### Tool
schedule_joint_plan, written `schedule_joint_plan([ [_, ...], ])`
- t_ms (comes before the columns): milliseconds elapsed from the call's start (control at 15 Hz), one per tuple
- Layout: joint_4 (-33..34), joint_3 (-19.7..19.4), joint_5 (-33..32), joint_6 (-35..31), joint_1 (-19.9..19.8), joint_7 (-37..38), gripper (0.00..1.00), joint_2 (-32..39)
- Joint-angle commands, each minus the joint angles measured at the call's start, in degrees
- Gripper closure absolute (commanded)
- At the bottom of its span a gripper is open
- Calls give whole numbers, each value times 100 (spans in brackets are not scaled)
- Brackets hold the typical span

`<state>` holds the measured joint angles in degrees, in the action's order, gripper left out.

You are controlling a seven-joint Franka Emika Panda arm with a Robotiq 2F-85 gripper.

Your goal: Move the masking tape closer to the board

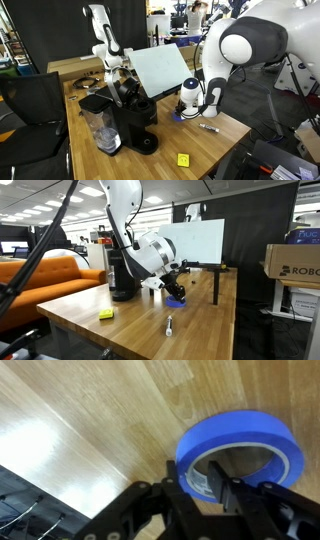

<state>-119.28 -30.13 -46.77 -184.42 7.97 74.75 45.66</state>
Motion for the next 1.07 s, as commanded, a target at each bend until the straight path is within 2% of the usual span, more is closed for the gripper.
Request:
schedule_joint_plan([
  [0, -15, 25, 17, -183, 9, 45, 32, -14],
  [200, -95, 37, -7, -297, 75, 44, 10, -108],
  [333, -163, -51, -1, -444, 192, 82, 1, -186],
  [667, -458, -405, -14, -694, 500, 111, 0, -642],
  [867, -803, -642, -102, -720, 683, 36, 0, -1140],
  [1000, -1151, -628, -267, -621, 706, -52, 0, -1608],
])
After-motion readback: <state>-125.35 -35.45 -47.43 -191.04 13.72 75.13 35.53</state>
